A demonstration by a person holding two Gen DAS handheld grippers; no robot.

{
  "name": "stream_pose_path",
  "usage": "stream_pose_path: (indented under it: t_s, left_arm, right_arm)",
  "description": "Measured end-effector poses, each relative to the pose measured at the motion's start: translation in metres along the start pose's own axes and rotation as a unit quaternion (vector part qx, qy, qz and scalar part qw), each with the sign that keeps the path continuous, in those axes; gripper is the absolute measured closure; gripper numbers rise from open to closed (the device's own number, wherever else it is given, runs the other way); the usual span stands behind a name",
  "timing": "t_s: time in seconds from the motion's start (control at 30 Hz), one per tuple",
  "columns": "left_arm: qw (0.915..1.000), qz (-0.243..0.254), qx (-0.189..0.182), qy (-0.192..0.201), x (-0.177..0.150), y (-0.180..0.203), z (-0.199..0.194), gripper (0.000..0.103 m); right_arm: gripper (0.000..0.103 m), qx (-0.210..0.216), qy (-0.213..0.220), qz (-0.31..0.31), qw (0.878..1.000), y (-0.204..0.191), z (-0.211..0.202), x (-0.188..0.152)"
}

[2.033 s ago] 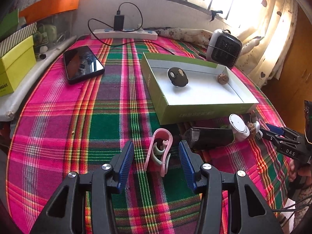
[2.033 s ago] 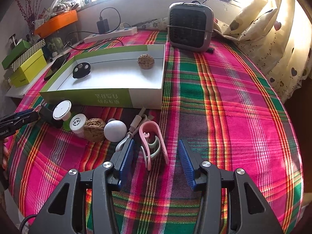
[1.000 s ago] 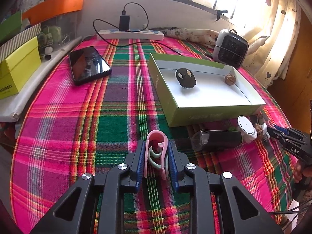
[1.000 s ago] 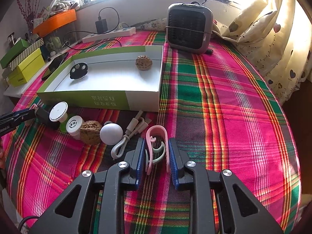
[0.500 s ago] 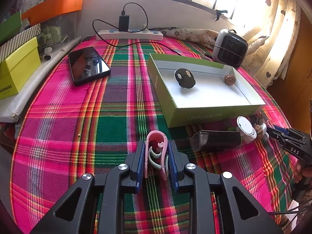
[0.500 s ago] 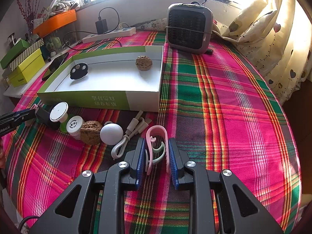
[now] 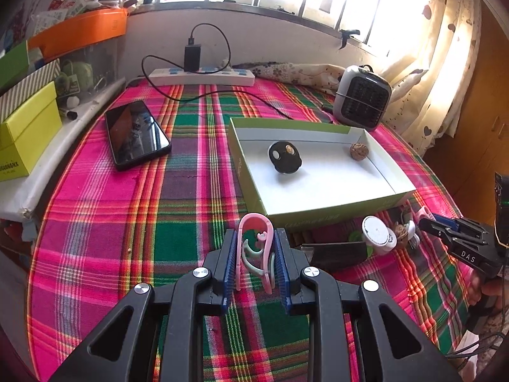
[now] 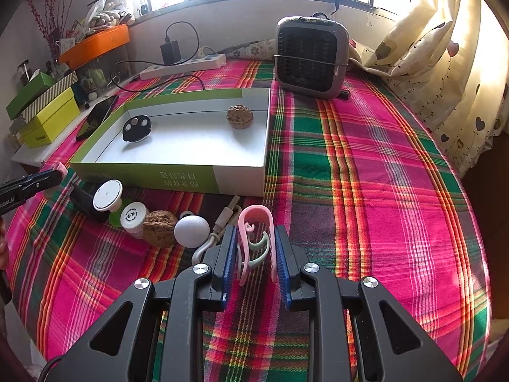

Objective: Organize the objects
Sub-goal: 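Carry both pink clips into the white box and open both tools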

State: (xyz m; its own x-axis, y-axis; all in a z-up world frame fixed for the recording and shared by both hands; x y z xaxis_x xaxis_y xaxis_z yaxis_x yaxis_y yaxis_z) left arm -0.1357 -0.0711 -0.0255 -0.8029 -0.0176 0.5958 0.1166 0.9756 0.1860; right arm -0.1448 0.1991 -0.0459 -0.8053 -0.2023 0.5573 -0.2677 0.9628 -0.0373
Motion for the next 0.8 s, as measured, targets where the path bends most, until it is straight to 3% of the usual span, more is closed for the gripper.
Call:
stream_pose_path:
  t_s: [0.5,0.8]
  left_arm:
    - [0.9995,0.022,-0.022,0.006,0.036,0.023,0.008,0.082]
    - [0.9996,0.017,-0.022,-0.007,0.048,0.024,0.031,0.082]
  right_arm:
    - [0.079,0.011,0.033,-0.023,0.999,-0.018,-0.015,0.035]
    - [0.079,0.026,0.048,-0.045,0.997,-0.033,-0.011,0.077]
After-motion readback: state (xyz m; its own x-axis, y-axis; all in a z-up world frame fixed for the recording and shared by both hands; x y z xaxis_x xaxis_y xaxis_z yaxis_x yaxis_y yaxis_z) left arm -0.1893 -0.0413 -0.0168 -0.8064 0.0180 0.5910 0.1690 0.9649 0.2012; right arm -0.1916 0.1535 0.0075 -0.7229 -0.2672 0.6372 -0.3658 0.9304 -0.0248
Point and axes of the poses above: each gripper's, at about its wrist camera, not at the fingertips, and z roughly the way its jaws point, y to its right, x to its top, the point moved 8 cm from there along z, roughly the way its jaws point, and after that the axes turned 7 degrees about -y, right-handed, at the moved point
